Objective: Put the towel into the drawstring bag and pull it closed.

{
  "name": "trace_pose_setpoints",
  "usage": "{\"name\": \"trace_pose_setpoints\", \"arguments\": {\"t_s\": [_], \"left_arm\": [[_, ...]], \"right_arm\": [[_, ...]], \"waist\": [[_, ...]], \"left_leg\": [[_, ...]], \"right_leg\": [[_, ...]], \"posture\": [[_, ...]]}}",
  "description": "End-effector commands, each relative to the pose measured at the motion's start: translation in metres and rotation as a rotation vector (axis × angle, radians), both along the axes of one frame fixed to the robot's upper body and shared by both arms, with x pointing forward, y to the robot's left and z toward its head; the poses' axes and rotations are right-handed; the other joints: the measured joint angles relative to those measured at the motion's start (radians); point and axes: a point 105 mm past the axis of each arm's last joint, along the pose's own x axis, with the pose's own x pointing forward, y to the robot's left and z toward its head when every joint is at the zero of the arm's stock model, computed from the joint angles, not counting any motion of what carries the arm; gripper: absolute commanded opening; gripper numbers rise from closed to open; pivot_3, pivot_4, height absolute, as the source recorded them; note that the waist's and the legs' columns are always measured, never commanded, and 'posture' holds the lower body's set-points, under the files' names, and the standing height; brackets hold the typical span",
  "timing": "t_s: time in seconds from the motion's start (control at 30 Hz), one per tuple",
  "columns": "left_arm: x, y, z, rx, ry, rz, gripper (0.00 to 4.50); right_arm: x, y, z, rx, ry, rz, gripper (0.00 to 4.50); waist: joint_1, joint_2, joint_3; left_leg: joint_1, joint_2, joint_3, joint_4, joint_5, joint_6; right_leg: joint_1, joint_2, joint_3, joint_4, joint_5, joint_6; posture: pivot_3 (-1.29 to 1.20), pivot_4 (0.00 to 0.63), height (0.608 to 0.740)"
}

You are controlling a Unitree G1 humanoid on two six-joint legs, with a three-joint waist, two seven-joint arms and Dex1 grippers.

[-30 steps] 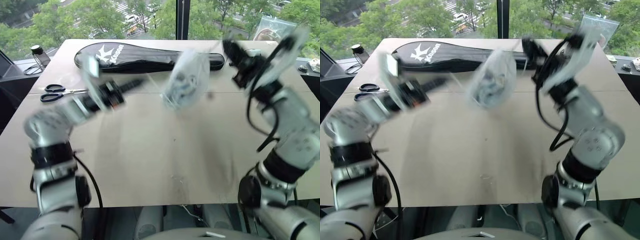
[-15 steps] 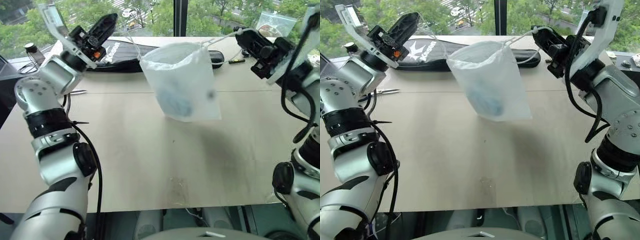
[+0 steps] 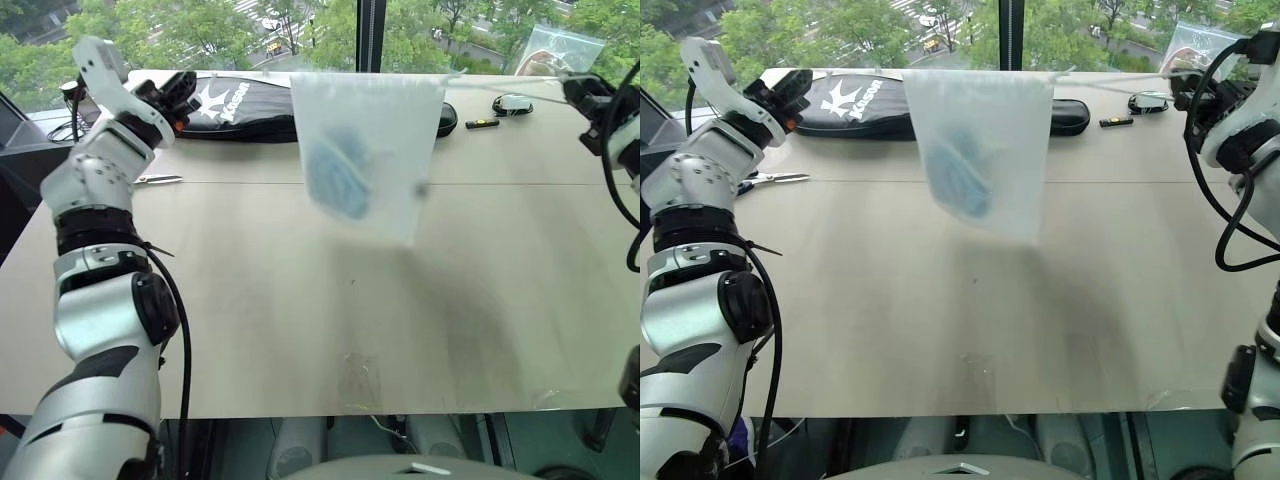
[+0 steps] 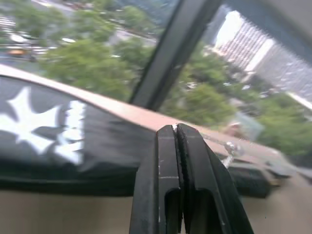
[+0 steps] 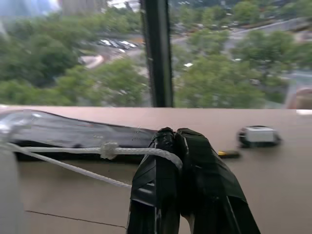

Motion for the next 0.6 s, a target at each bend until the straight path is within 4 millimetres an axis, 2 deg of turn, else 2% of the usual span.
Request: {"name": "trace_pose_setpoints", "arguments": {"t_s": [0.03,0.13,0.2,0.33,0.4,0.47,0.57,0.6], "left_arm": [[-0.007,0.036,0.023,0.061,-0.075,0.217,0.02],[-0.009,0.051,0.016,0.114,-0.057,0.31,0.02],[-0.01,0.058,0.016,0.114,-0.056,0.354,0.02],[-0.021,0.085,0.03,0.108,-0.096,0.512,0.02],[-0.024,0.089,0.038,0.104,-0.124,0.527,0.02],[-0.022,0.081,0.045,0.105,-0.162,0.487,0.02],[-0.011,0.042,0.048,0.089,-0.211,0.261,0.02],[-0.009,0.028,0.046,0.094,-0.216,0.181,0.02]], "right_arm": [[-0.006,-0.045,0.014,-0.152,-0.077,-0.286,0.0],[-0.011,-0.069,0.018,-0.214,-0.1,-0.438,0.0],[-0.012,-0.074,0.02,-0.248,-0.107,-0.478,0.0],[-0.018,-0.091,0.031,-0.299,-0.142,-0.572,0.0],[-0.02,-0.097,0.039,-0.314,-0.167,-0.59,0.0],[-0.017,-0.089,0.042,-0.293,-0.186,-0.518,0.0],[-0.009,-0.041,0.032,-0.244,-0.17,-0.2,0.0],[-0.01,-0.02,0.025,-0.235,-0.156,-0.072,0.0]], "waist": [[0.001,0.0,0.0],[-0.001,0.0,0.0],[-0.001,0.0,0.0],[-0.001,0.0,0.0],[-0.005,-0.001,0.0],[-0.003,-0.001,0.0],[0.005,0.0,0.0],[0.006,0.0,0.0]], "left_leg": [[0.0,0.0,0.0,0.0,0.0,0.0],[0.0,0.0,0.001,0.0,0.0,0.0],[0.0,0.0,0.001,0.0,0.0,0.0],[0.0,0.0,0.001,0.0,0.0,0.0],[0.0,0.0,0.001,0.001,0.0,0.0],[0.0,0.0,0.003,-0.001,0.0,0.0],[0.0,0.0,0.002,-0.001,0.0,0.0],[0.001,0.0,0.0,0.0,0.0,0.0]], "right_leg": [[0.0,0.0,0.0,0.0,0.0,0.0],[0.0,0.0,0.001,-0.001,0.0,0.0],[0.0,0.0,0.001,0.0,0.0,0.0],[0.0,0.0,0.0,0.001,0.0,0.0],[-0.001,0.0,0.001,0.0,0.0,0.0],[-0.002,0.0,0.003,0.0,0.0,0.0],[-0.001,0.0,0.001,0.001,0.0,0.0],[0.001,0.0,-0.001,0.001,0.0,0.0]], "posture": [[0.0,0.15,0.74],[0.0,0.15,0.74],[0.0,0.15,0.74],[0.0,0.15,0.74],[0.0,0.15,0.74],[0.0,0.15,0.74],[0.0,0.15,0.74],[0.0,0.15,0.74]]}}
